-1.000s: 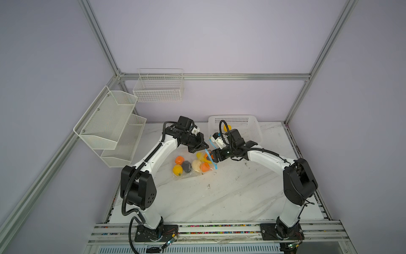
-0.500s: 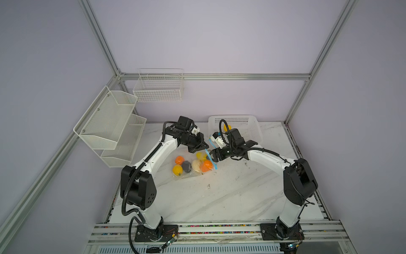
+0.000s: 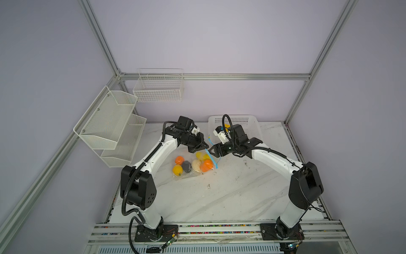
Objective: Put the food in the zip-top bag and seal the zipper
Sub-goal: 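Raise the right gripper out of the bag and move it over the basket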
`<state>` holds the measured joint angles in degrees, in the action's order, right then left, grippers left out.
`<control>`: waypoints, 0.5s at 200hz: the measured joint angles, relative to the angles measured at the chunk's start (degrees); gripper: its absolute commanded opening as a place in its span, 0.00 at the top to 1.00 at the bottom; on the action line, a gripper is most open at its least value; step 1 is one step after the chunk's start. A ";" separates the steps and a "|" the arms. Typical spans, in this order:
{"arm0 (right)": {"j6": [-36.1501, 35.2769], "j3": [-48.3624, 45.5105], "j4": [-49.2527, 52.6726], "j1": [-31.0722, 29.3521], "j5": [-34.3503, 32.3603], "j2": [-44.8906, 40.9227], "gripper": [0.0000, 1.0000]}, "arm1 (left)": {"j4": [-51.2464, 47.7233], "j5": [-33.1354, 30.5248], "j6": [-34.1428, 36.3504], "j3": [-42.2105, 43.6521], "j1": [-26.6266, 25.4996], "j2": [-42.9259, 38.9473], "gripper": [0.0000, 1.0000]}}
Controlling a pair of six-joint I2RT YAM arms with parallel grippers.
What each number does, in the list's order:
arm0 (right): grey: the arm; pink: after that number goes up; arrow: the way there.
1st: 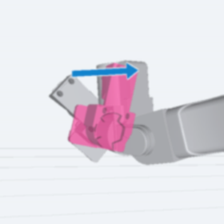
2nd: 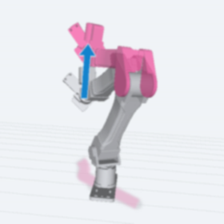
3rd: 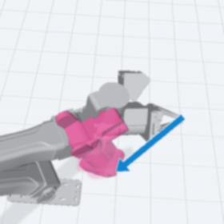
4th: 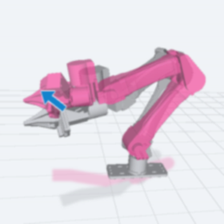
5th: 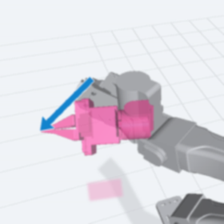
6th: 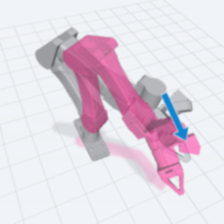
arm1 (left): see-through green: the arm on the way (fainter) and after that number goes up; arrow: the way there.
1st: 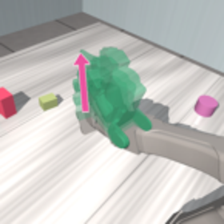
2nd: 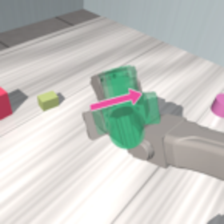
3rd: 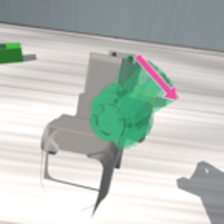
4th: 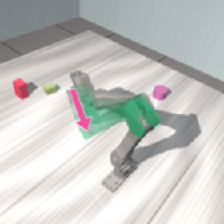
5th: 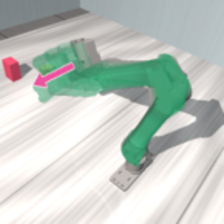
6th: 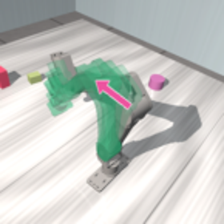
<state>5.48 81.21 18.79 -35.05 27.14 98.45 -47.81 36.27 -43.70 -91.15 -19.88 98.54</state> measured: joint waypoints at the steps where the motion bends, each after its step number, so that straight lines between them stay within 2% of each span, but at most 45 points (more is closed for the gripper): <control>1: 0.02 0.04 -0.04 0.00 -0.11 -0.09 0.29 | 0.00 -0.02 0.02 0.00 0.00 -0.02 1.00; 100: -0.02 4.55 1.25 4.07 -6.95 -1.55 0.30 | 0.04 -0.11 0.00 0.04 0.50 -1.07 1.00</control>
<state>5.45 85.76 20.03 -30.98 20.18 96.90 -47.77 36.16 -43.70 -91.11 -19.38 97.47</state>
